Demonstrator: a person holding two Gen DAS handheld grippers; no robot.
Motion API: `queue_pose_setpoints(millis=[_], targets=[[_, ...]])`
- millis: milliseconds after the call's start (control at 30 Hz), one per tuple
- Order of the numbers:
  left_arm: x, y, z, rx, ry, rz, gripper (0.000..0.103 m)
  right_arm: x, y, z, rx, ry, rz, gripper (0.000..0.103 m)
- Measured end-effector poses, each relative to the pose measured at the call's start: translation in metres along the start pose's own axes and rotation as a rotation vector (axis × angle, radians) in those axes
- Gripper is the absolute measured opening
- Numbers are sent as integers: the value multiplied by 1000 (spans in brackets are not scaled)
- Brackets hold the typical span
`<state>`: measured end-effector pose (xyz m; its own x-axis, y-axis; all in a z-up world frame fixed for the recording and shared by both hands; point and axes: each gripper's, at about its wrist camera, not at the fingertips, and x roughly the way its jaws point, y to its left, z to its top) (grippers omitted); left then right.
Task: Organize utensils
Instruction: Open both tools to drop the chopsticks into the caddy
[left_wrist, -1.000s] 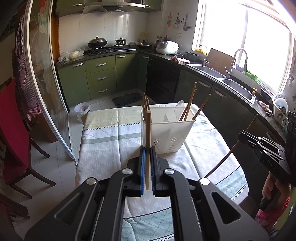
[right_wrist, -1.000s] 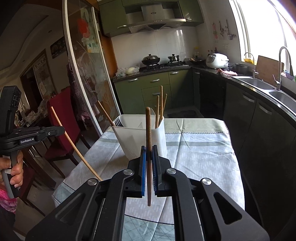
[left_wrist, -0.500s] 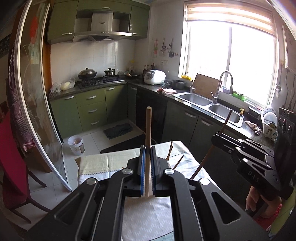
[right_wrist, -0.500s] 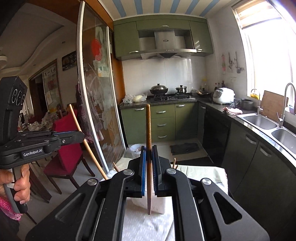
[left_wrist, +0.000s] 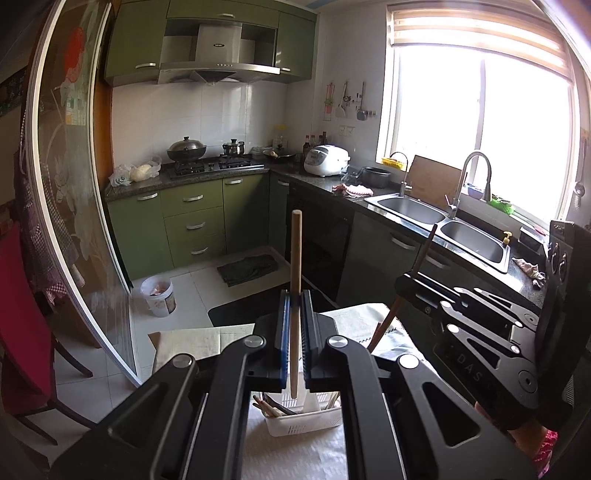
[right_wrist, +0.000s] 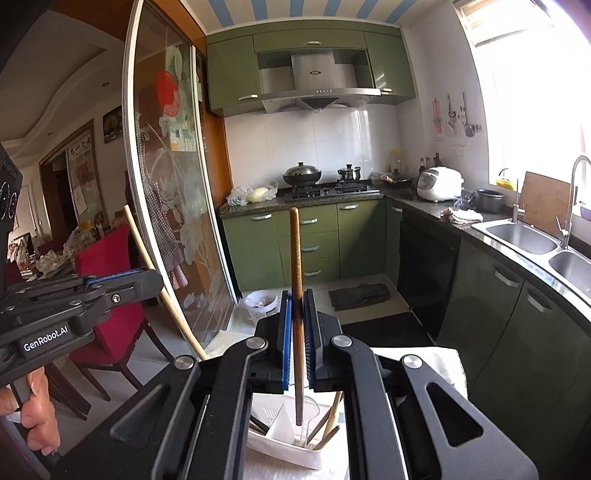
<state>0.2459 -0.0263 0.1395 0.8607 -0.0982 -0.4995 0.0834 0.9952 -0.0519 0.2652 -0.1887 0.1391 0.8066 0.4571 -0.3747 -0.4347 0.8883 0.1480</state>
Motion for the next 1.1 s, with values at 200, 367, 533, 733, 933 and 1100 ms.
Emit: queue_pose_setpoints(millis=[200,367,533,733,933,1100], targets=[[35,2,-32,2,83,5,5,32,-2,-34,2,76,-9,7],[56,6,-60,-13,144,5,6,49,0,-57,-15,123,-26,7],[67,13,-74,-22,170,8,6,57,5,-72,-36,152,-43,8],[64,12,-78,2,153,17,9,50,9,-78,-46,142,-46,15],[39,11,-84,-13,80,2,64,15,10,-85,-27,99,-25,31],[-6,1,-114,30,-35,68,97,-38,3,-111,0,59,-24,55]])
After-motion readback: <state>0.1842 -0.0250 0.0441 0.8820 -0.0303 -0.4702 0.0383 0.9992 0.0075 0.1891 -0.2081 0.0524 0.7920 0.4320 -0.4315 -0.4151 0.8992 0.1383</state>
